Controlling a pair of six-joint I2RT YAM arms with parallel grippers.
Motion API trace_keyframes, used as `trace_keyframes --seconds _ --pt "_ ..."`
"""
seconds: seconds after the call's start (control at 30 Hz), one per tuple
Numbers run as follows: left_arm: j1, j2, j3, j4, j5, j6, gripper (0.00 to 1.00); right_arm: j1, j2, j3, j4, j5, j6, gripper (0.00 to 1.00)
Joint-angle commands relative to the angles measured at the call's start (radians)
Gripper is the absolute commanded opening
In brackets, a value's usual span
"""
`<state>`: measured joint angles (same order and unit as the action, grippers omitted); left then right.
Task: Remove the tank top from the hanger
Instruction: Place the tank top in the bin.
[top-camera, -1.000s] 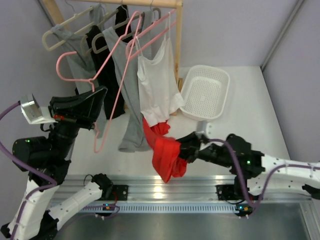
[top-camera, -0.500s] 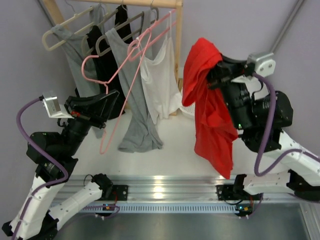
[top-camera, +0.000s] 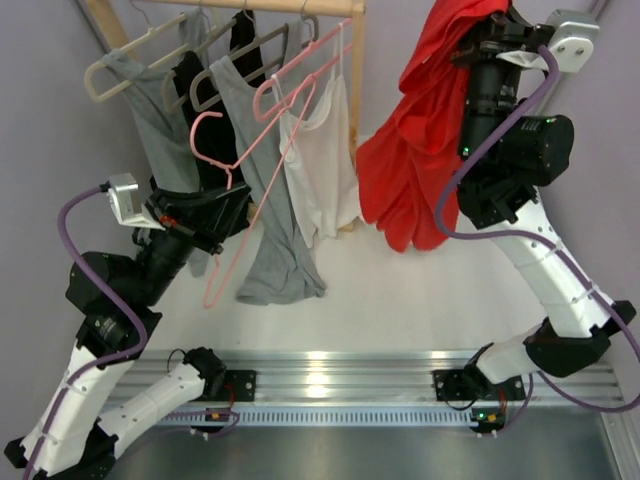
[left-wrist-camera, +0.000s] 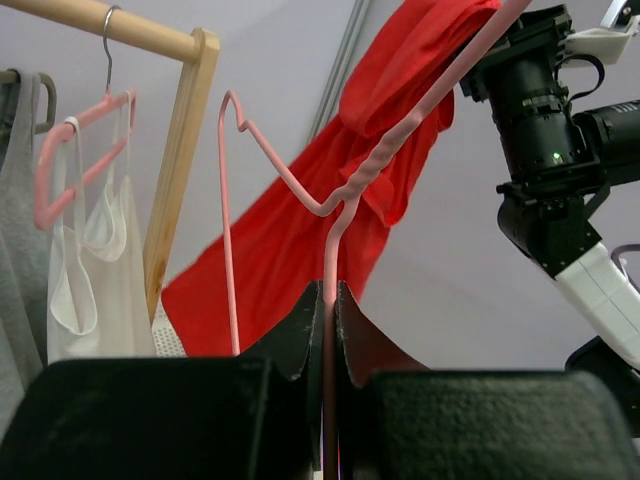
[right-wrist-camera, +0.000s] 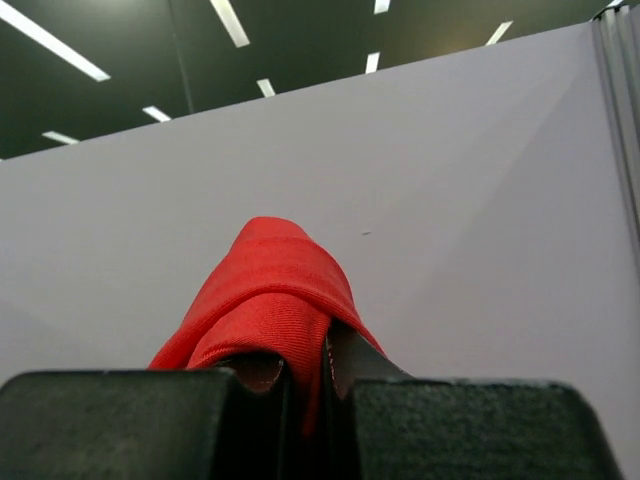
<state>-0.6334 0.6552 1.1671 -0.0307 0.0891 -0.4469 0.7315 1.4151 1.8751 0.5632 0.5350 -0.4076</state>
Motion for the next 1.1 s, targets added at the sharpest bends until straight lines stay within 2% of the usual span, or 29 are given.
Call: trace_keyframes --seconds 0.0,0.13,0.2,0.3,0.33,0.4,0.43,0.57,0.67,0.7,0.77,0.8,0.83,0.87,0.9,0.93,1.07 --pt "0.001 0.011 0.012 -0.008 0.012 -0.007 0.0 -0.104 0.054 0.088 0.221 -0.076 0.085 0.0" --pt "0.001 0.012 0.016 -0.018 0.003 0.007 0.0 -0.223 0.162 0.266 0.1 -0.135 0.237 0.0" --pt "0.001 0.012 0.016 -0.024 -0.002 0.013 0.0 -0.273 0.209 0.276 0.069 -0.13 0.283 0.0" --pt "0.001 0.006 0.002 -0.026 -0.012 0.016 0.0 -0.303 0.209 0.118 0.105 -0.074 0.337 0.0" --pt "0.001 0.006 -0.003 -0.026 -0.017 0.016 0.0 -0.311 0.202 -0.009 0.137 -0.054 0.351 0.0" --pt "0.001 0.006 -0.01 -0.026 -0.017 0.017 0.0 -0.342 0.185 -0.133 0.179 -0.027 0.398 0.0" --pt "0.001 0.006 -0.012 -0.028 -0.015 0.017 0.0 -0.356 0.179 -0.249 0.181 -0.011 0.491 0.0" --pt "0.001 0.003 -0.012 -0.029 -0.012 0.019 0.0 -0.395 0.171 -0.477 0.126 0.114 0.68 0.0" --pt "0.001 0.004 -0.014 -0.032 -0.015 0.022 0.0 -0.415 0.238 -0.47 -0.081 0.137 0.794 0.0" --pt "0.001 0.006 -0.012 -0.034 -0.015 0.022 0.0 -0.422 0.267 -0.434 -0.27 0.137 0.831 0.0" --pt "0.0 0.011 -0.014 -0.034 -0.011 0.02 0.0 -0.432 0.403 -0.238 -0.502 0.126 0.854 0.07" --pt "0.001 0.011 -0.014 -0.035 -0.009 0.019 0.0 -0.443 0.457 -0.156 -0.629 0.094 0.839 0.08" --pt "0.001 0.015 -0.018 -0.038 -0.012 0.017 0.0 -0.451 0.516 0.007 -0.836 -0.008 0.825 0.09" --pt "0.001 0.018 -0.017 -0.05 -0.011 0.011 0.0 -0.464 0.603 0.069 -0.911 -0.074 0.811 0.1" --pt "0.001 0.026 -0.012 -0.06 -0.009 0.01 0.0 -0.469 0.629 0.109 -0.968 -0.175 0.814 0.1" --pt "0.001 0.038 -0.003 -0.069 -0.008 0.007 0.0 -0.478 0.642 0.122 -1.015 -0.206 0.838 0.13" --pt "0.001 0.061 0.016 -0.097 0.001 0.008 0.0 -0.501 0.55 -0.005 -1.013 -0.265 0.941 0.21"
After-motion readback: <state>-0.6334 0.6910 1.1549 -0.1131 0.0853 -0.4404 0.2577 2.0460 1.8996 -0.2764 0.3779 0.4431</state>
